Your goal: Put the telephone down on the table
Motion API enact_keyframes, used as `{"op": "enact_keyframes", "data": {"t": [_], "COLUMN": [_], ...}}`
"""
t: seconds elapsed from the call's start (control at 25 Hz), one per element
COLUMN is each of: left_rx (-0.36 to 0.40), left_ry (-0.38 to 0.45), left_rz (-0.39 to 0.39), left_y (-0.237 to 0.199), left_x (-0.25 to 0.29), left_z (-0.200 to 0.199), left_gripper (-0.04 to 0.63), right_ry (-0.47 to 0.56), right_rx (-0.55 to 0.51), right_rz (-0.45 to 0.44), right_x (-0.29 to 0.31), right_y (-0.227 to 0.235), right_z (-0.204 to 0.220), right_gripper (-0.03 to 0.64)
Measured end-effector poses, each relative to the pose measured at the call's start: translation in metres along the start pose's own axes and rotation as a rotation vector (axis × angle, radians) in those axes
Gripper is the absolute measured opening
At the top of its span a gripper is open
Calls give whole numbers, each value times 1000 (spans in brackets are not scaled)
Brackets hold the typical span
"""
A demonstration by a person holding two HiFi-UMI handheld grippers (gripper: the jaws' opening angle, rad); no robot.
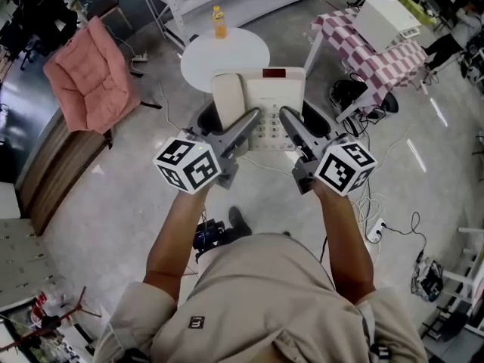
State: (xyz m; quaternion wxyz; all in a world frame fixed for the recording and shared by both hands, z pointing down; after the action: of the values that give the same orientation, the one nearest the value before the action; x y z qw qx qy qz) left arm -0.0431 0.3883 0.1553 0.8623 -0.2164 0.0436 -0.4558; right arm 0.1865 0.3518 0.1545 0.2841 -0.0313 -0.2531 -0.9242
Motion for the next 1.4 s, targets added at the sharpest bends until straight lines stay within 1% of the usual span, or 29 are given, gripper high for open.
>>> {"op": "enact_keyframes", "data": {"t": [0.32,0.52,0.76,1.08,1.24,1.4], "left_rx": [9,14,16,14,12,13], "left_ry": [-1,-1,6,13,20,30], "left_rz": [34,58,56,4,-45,-108], "left_y": [-15,-40,-57,-81,-91,-102], "left_x": [-3,-9,-13,-2,11,27], "left_z": [-9,-19,-29,-39,-41,-52], "left_gripper": [383,383,383,383,383,383], "right_ry": [19,23,18,-2,-15,-36], "right_rx": [-4,-11,-22,-12,-16,-14], "right_rz": [26,48,45,-7,-53,-118], "right_x": [12,36,55,88,105,128], "right_y": [-8,-19,-23,-4,18,41], "right_z": [-1,-4,-10,-20,-28,-45], "right_gripper": [199,199,199,199,199,199]}}
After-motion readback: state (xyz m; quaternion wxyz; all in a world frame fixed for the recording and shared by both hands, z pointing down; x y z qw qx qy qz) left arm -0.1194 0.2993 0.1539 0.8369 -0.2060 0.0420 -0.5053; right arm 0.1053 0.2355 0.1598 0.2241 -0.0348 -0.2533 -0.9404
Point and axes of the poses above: the fingertips, and each gripper's own axes: x forward along the fingers, y to its right, z out of its underside, the point moved 10 cm from there along -x, backward along the fingers, and after that the axes turned 11 degrees about -y, right-handed, at the moved point
